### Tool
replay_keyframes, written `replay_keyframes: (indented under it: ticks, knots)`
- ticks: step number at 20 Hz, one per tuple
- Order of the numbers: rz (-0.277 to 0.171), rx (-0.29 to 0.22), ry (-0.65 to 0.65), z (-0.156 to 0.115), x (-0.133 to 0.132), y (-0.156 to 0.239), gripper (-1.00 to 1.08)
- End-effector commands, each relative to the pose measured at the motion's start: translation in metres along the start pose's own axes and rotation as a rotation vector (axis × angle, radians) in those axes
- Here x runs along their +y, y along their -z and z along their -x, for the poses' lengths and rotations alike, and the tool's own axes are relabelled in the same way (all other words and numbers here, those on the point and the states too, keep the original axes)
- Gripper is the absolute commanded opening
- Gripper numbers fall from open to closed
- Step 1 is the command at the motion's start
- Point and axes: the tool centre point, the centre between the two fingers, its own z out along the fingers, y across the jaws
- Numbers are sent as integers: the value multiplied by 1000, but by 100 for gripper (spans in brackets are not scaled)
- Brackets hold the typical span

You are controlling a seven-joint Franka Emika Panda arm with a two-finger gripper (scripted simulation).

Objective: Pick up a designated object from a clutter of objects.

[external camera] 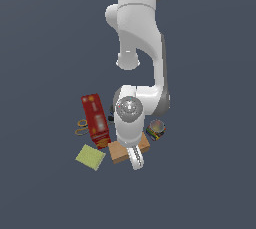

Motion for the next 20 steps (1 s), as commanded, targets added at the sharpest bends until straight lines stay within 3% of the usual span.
replay_keyframes:
  ticks: [1,11,20]
  knots:
    - [0,0,0,0,0,0,-100]
    - [0,0,0,-8,8,27,-100]
    - [0,-1,-1,-32,32,100,-100]
